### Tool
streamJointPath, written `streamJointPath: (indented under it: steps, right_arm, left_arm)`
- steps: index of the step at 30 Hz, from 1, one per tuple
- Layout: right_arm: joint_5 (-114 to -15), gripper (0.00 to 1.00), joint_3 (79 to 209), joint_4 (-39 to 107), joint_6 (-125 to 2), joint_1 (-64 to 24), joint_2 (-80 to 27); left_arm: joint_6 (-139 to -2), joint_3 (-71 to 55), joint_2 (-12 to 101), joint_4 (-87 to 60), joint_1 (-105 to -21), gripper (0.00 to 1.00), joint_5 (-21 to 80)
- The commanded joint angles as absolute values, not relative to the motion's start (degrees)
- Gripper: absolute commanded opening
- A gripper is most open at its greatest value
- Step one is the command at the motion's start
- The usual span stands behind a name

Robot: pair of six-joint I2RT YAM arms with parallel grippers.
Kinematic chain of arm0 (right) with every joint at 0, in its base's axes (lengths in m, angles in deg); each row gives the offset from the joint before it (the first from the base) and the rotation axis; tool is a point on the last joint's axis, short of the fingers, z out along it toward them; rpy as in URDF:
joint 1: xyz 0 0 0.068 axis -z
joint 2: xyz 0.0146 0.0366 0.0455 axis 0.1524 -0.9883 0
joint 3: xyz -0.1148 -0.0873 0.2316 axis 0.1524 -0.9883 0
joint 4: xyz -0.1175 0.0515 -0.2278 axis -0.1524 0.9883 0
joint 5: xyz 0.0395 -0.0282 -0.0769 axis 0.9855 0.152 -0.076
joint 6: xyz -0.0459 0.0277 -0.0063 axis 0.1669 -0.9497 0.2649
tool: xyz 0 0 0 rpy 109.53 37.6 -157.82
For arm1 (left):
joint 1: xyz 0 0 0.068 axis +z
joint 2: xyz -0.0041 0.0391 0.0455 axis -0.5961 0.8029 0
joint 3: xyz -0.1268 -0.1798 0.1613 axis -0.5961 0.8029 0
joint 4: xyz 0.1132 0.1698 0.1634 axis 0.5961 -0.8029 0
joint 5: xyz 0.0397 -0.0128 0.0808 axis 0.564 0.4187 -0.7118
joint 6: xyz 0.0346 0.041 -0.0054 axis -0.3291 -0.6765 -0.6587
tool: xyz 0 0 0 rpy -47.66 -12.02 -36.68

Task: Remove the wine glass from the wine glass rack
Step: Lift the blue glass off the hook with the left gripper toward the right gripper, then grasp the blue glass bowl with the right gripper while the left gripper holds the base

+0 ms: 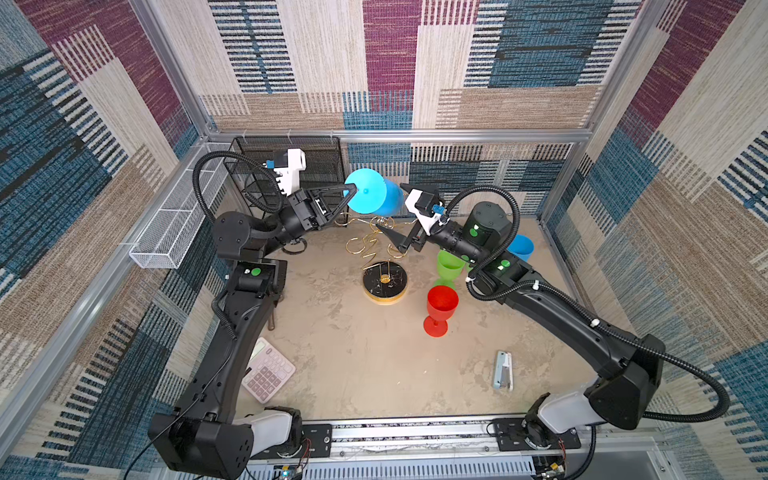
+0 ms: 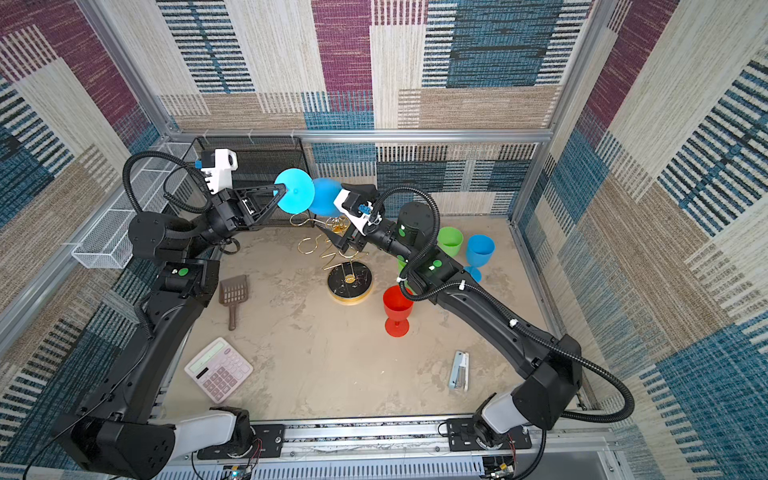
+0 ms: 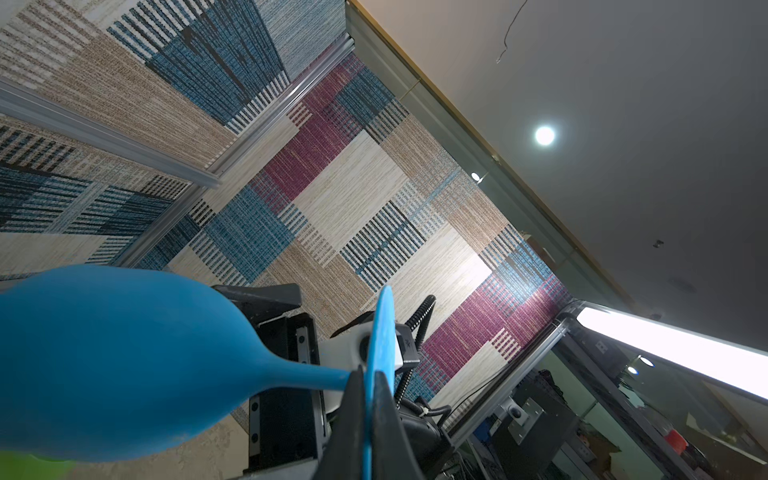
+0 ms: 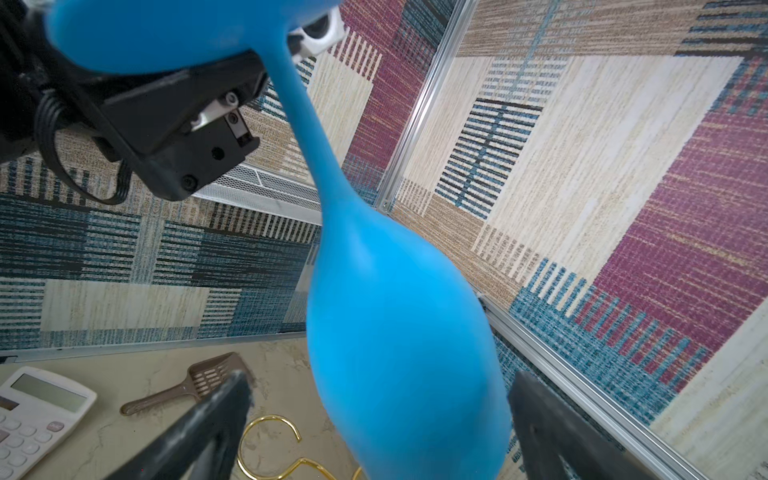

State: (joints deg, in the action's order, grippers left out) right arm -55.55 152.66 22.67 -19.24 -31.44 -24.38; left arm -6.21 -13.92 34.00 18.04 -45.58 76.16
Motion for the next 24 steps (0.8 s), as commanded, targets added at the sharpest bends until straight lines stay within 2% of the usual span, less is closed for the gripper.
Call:
streamJointPath:
  steps: [1,15,24]
  right_arm:
    - [-55.4,0.99,154.4,20.9,-18.5,-32.1,-26.0]
    - [-56.8,1.0,157.6,20.5,-20.4,-32.8,-30.2]
    - [-58.1,0.84,156.8,20.7,-20.9,-33.0,-30.0]
  left_arm:
    - [-5.6,-13.3,33.1,17.7,-45.5,0.0,77.2]
    - [0.2,-10.6,32.1,23.5,-45.5,0.0,77.2]
    - [1.0,-10.3,32.4,24.8,-45.5,0.0,76.9]
